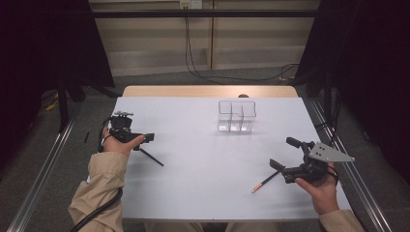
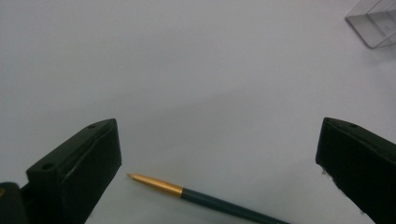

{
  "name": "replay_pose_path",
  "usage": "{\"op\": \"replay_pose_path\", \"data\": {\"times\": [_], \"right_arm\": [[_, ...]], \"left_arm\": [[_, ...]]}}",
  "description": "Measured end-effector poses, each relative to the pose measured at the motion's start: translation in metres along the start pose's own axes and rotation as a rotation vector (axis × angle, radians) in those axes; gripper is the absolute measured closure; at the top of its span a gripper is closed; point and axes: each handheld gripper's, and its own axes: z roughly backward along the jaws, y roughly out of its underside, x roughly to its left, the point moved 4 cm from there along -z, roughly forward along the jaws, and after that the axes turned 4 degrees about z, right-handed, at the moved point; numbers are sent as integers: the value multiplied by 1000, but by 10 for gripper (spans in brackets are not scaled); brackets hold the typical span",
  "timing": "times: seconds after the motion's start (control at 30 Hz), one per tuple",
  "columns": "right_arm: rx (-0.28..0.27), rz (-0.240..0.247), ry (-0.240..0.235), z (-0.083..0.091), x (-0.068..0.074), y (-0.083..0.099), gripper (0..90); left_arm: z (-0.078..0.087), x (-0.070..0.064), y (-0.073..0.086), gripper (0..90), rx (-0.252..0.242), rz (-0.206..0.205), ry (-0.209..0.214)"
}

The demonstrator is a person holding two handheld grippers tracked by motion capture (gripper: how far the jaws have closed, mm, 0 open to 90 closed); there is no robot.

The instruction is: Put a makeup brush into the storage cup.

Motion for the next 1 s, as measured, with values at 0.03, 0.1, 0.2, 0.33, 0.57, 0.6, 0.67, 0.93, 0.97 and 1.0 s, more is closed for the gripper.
{"op": "replay_pose_path", "data": {"times": [0.03,0.1,0.2,0.33,0.57,0.6,0.67,0.93,0.97,1.0], "right_arm": [[2,3,2,0,0,0,0],[0,2,0,0,0,0,0],[0,0,-1,0,0,0,0],[0,-1,0,0,0,0,0],[-1,-2,-1,0,0,0,0],[-2,-2,-1,0,0,0,0],[0,-3,0,0,0,0,0],[3,-4,2,0,-1,1,0],[2,-6,3,1,-1,0,0],[3,-5,4,1,-1,0,0]], "left_arm": [[-1,0,0,0,15,6,-4],[-1,0,1,0,35,17,-15],[-3,0,2,1,75,31,-21],[-4,-1,4,1,120,32,-46],[-8,-5,6,6,194,45,-77],[-9,-5,7,7,215,43,-77],[-11,-7,8,6,238,45,-72],[-16,-11,13,7,316,79,-73],[-17,-11,13,7,325,82,-73],[-17,-12,13,7,329,89,-77]]}}
